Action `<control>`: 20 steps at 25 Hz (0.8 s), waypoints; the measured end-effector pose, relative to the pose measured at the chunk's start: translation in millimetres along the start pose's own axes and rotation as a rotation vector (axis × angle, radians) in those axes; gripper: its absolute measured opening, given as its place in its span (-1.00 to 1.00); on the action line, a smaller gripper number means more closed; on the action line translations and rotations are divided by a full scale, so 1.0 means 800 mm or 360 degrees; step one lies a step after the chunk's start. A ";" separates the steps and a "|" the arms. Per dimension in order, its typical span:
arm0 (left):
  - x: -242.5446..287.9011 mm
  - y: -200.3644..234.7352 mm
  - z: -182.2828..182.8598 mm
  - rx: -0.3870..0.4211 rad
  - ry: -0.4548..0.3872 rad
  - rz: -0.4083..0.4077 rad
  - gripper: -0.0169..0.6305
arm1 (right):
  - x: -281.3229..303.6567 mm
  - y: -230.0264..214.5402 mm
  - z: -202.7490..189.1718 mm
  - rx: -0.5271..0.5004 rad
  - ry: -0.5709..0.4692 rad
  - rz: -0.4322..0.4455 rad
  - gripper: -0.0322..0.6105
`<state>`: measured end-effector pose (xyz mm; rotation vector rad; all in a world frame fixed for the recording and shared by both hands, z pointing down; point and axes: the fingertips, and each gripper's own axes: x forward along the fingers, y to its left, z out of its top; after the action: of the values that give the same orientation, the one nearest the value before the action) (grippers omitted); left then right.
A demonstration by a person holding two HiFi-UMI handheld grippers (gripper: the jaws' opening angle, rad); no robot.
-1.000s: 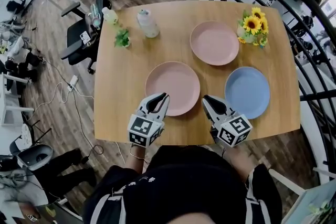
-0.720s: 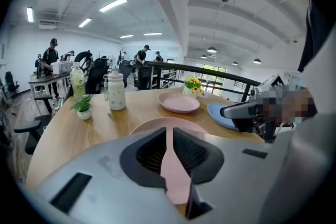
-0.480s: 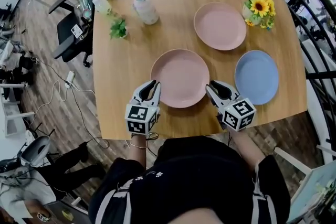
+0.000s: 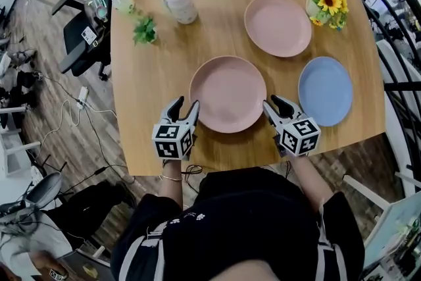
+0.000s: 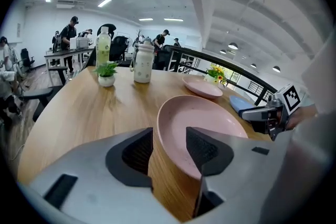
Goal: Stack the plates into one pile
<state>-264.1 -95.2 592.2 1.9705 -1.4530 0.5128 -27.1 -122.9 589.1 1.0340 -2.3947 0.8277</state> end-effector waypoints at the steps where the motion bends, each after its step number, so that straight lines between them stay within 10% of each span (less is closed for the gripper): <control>1: 0.003 0.002 -0.004 -0.0021 0.0020 -0.0012 -0.39 | 0.002 -0.002 -0.002 0.0010 0.0009 -0.0017 -0.48; 20: 0.036 0.000 -0.045 -0.0157 0.0206 -0.0186 -0.51 | 0.027 -0.004 -0.030 0.0214 0.0088 -0.0144 -0.60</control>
<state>-252.7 -90.7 636.9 1.8950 -1.2525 0.4977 -35.8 -120.2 620.2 1.1464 -2.2538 0.9827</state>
